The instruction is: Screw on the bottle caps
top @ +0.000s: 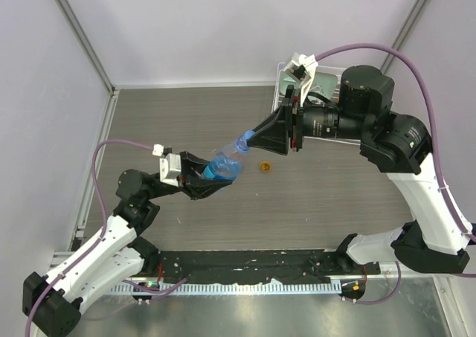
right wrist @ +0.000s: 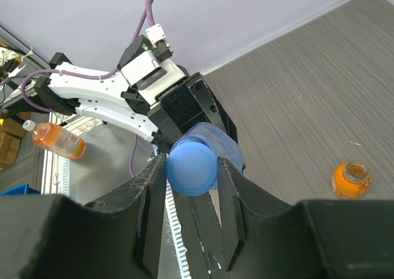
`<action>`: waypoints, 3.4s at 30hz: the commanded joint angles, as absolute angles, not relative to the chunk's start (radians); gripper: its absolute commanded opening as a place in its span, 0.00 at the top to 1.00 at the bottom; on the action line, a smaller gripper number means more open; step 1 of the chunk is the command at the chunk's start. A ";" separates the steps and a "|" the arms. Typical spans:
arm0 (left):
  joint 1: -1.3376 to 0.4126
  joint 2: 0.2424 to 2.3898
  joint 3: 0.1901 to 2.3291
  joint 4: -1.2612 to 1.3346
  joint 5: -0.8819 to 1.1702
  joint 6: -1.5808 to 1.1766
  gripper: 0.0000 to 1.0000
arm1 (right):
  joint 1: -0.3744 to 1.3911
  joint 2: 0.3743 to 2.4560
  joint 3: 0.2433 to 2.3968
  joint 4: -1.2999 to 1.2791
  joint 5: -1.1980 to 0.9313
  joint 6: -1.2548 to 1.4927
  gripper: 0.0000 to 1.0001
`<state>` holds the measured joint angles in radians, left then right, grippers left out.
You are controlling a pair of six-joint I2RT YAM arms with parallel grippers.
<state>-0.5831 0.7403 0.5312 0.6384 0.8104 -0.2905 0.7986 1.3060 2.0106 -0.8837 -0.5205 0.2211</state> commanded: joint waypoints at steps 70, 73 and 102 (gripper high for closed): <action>-0.591 0.696 0.512 0.655 0.466 -0.411 1.00 | 0.974 1.293 1.870 -0.759 -0.275 0.127 0.81; -0.591 0.696 0.515 0.657 0.479 -0.405 1.00 | 0.980 1.313 1.878 -0.755 -0.272 0.130 0.81; -0.591 0.666 0.495 0.621 0.535 -0.267 1.00 | 1.164 1.563 2.217 -1.184 -0.089 0.112 0.91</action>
